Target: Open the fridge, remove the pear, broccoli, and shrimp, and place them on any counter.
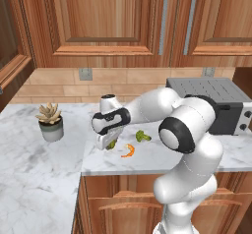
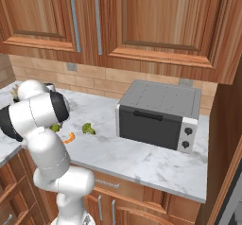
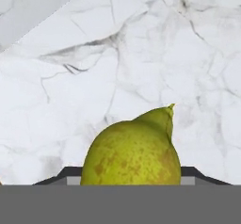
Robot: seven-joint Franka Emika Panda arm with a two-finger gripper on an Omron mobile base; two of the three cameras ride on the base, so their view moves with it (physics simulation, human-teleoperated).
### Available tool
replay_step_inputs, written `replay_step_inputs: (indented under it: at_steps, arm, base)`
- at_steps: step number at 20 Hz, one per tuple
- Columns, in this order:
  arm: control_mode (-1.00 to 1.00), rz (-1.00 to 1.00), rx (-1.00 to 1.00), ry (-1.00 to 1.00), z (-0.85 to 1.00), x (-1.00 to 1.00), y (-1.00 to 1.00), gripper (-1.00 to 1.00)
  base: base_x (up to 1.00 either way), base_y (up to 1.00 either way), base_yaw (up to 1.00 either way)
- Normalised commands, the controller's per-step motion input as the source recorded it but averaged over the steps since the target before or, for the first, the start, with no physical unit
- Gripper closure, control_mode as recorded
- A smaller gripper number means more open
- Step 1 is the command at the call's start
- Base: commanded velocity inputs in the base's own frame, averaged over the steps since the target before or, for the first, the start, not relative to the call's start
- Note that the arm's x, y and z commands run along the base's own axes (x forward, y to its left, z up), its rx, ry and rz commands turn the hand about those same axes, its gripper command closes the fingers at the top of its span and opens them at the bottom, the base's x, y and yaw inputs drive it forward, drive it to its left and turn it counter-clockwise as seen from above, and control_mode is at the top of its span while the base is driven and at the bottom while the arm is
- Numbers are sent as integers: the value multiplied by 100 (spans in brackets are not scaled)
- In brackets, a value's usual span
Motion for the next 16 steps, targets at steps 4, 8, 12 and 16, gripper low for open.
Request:
replay_step_inputs:
  at_steps: [4, 8, 12, 16]
  arm:
    - [-100, 0, 0, -3, -8, 11, 0, 100]
    - [-100, 0, 0, -8, -6, 17, 0, 100]
    - [-100, 0, 0, -12, -2, 10, 0, -100]
    - [-100, 0, 0, -16, -1, -3, -14, -100]
  base:
    - [0, 0, 0]
    - [0, 0, 0]
    - [0, 0, 0]
    - [0, 0, 0]
